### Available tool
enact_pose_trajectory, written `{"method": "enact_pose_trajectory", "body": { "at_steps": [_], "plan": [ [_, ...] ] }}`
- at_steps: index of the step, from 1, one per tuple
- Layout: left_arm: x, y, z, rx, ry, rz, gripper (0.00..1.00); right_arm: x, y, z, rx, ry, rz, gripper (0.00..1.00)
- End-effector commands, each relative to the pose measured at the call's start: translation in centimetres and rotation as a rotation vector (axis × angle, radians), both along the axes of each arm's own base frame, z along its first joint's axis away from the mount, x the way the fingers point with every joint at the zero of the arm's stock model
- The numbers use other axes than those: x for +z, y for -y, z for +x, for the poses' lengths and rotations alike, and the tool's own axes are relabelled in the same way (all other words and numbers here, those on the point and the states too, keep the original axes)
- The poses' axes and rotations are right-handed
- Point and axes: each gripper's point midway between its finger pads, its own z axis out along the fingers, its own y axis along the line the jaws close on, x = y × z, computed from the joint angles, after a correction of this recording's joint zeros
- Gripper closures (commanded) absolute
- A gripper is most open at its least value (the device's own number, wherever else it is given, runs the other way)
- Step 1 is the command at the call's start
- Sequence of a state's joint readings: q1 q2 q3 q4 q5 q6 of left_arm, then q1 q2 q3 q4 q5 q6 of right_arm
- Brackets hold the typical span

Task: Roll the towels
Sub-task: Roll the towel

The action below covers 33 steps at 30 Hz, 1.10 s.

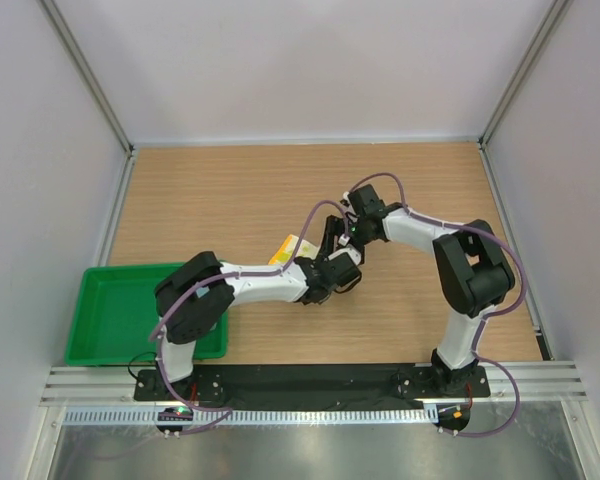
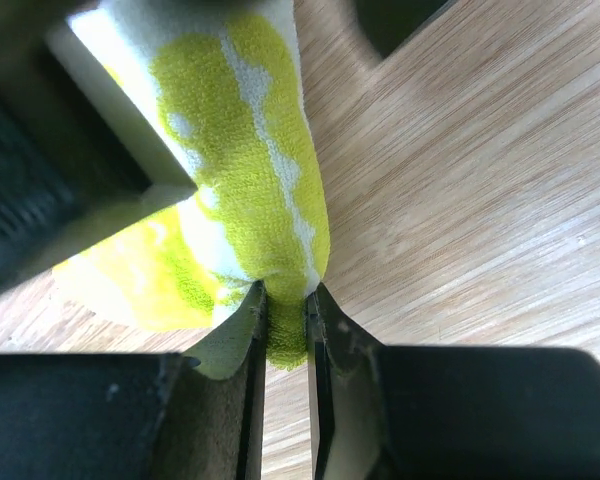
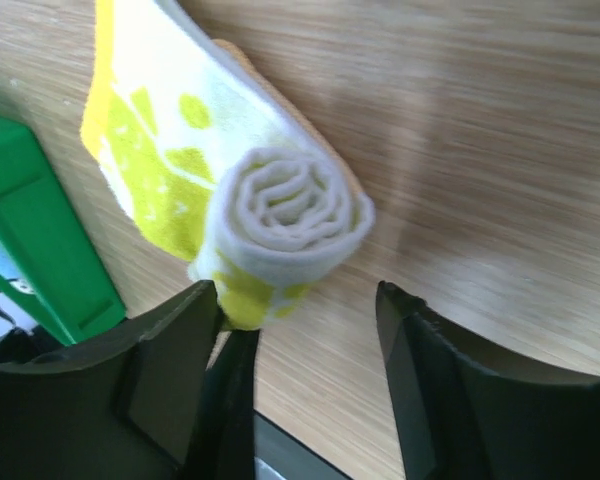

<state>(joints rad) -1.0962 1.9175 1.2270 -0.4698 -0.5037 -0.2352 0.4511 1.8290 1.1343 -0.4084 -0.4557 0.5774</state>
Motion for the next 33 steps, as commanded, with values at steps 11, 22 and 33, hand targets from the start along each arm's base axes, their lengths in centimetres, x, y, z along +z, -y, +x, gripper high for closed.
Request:
{"method": "enact_pose_trajectory", "body": {
  "at_steps": [11,22,33],
  "plan": [
    [-1.1,-0.4,-2.7,0.006,-0.172,-0.084,1.0,5.2,8.0,4.9,-0.328,0.116,-0.117,0.19],
    [1.2,1.2,-2.0,0.038,-0.244,-0.258,1.0,9.0,10.7,5.3,-0.438,0.311,-0.08,0.2],
    [3.2,2.3,-2.0,0.086,-0.41,-0.506,1.0,7.8,7.3,3.0,-0.333,0.287,0.139,0.2]
  ]
}}
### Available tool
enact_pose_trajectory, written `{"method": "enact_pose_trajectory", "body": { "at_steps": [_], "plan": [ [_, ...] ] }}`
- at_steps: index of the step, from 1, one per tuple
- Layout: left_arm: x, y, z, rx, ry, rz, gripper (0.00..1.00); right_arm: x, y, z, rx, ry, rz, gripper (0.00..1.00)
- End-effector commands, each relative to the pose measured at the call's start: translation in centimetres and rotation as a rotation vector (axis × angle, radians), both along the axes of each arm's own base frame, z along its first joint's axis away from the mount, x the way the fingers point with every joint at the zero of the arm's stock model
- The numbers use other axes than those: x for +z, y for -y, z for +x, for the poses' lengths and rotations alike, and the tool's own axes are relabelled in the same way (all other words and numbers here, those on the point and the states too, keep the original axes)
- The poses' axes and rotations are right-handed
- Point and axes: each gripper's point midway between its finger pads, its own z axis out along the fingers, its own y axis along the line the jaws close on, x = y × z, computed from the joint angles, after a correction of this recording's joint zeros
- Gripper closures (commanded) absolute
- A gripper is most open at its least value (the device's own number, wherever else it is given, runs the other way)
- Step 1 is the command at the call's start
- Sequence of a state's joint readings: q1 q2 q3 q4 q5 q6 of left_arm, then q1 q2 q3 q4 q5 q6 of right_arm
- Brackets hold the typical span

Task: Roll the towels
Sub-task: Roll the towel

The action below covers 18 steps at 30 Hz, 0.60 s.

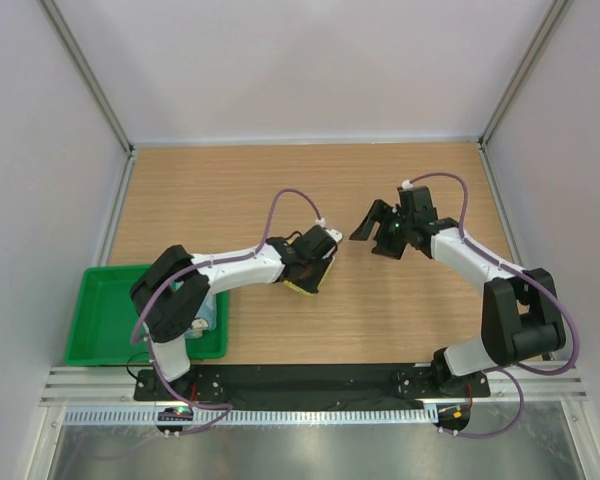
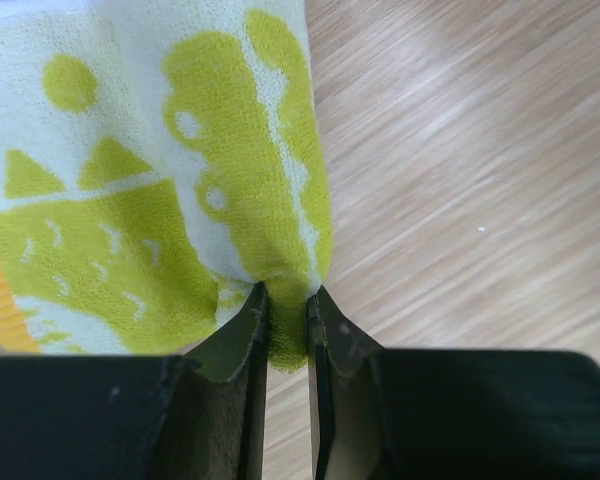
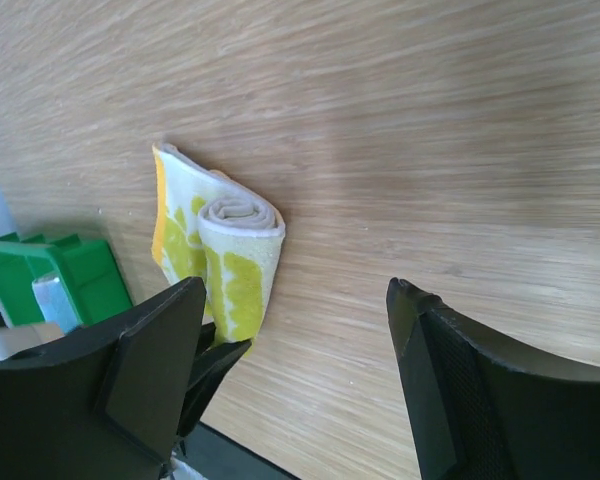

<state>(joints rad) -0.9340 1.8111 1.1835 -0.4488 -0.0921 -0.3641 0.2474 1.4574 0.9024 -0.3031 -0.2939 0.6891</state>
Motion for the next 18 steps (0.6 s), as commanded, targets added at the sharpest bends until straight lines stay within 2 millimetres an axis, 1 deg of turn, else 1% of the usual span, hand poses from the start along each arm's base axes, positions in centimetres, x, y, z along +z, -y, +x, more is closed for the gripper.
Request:
{"method": "enact_pose_trajectory", "body": {
  "at_steps": [1,2,3,4,5,11,12,18],
  "plan": [
    [2.3,1.5,-0.8,0.022,-0.134,-0.234,1.0,2.6,-2.3,0.4,0.067,0.116,0.139,0.2],
    [3.6,2.6,-1.0,-0.005,-0.166,-0.331,1.0,2.0,-2.5,-0.3,0.079,0.099,0.159,0.2],
    [3.4,2.4,-1.4,0.015,-0.212,-0.365,1.0,2.1,-2.6,-0.4,0.081,0.106,0.166,0.2],
    [3.8,2.5,-1.4,0.016,-0.231,-0.403,1.0,2.2,-2.7,-0.4,0.086,0.12,0.174,0.2],
    [4.3,2.7,-1.2,0.008,-0.254,-0.452,1.0,1.8,-2.7,-0.6,0.086,0.111,0.178,0.2],
    [4.0,2.1,-1.0,0.039,-0.326,-0.498,1.0,1.1,-3.0,-1.1,0.105,0.091,0.188,0.2],
    [4.1,1.9,-0.6,0.051,-0.335,-0.511,1.0,1.1,-3.1,-1.1,0.108,0.093,0.191,0.2],
    [4.1,0.7,0.3,0.18,-0.423,-0.577,1.0,0.5,-3.8,-1.4,0.137,0.066,0.203,0.2]
  ]
}}
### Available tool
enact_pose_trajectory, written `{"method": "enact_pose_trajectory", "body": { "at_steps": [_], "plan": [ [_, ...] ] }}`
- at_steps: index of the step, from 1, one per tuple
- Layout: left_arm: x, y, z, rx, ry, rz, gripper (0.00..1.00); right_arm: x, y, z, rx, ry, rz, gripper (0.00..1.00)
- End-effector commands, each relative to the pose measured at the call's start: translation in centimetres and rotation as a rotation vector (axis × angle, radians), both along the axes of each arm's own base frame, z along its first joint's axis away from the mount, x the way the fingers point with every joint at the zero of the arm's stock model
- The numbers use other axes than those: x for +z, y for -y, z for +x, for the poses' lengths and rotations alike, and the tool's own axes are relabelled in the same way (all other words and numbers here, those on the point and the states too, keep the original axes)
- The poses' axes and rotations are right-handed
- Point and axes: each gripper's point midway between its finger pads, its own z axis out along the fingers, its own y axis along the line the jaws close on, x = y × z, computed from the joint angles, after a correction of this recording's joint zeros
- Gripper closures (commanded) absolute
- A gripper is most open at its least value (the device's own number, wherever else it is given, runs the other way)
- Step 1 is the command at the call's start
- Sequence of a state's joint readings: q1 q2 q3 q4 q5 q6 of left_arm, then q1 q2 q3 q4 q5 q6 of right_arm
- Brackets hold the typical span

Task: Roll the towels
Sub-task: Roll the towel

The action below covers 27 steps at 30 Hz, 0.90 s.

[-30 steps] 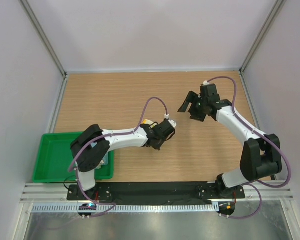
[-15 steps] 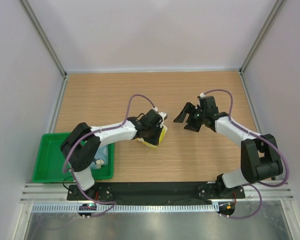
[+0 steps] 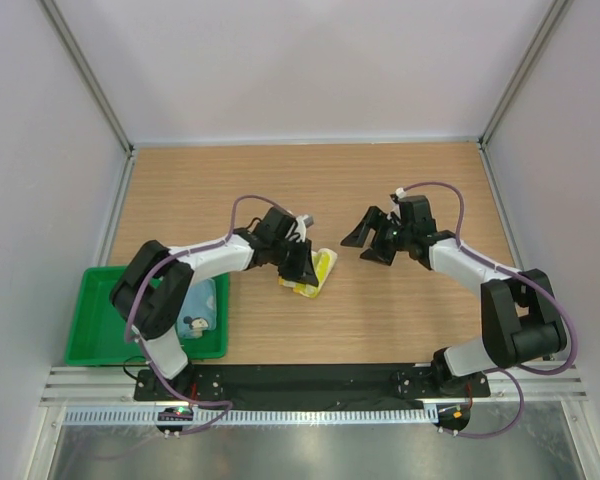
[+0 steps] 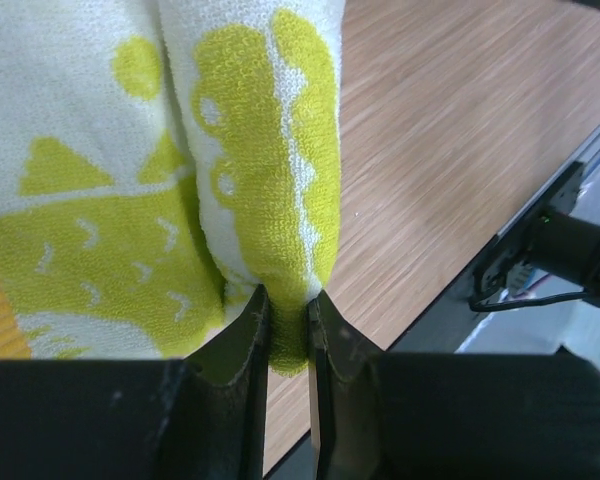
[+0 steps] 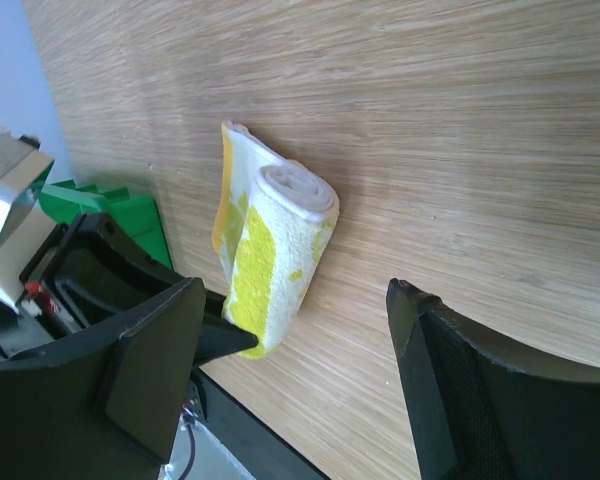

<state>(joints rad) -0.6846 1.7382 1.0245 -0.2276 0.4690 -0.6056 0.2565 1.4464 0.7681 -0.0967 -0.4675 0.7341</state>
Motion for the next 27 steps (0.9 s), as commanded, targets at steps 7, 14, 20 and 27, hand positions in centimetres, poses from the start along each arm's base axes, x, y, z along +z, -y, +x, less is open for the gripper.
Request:
{"method": "enact_pose_trajectory", "body": {
  "at_steps": [7,14,20,27],
  "plan": [
    [-0.9,-1.8,1.0,0.179,-0.217,-0.047,1.0,0.5,-1.4,-0.1,0.053,0.04,0.031,0.2],
    [-2.6,-3.4,1.1,0.262,-0.281,-0.035,1.0,0.7,-2.0,-0.4,0.091,0.055,0.032,0.2],
    [-3.8,-4.7,1.4,0.334,-0.358,-0.036,1.0,-0.6,-4.5,-1.8,0.212,0.027,0.02,0.2],
    [-4.5,-5.8,1.6,0.382,-0.418,-0.058,1.0,-1.4,-6.8,-1.7,0.278,0.082,-0.001,0.23]
  ]
}}
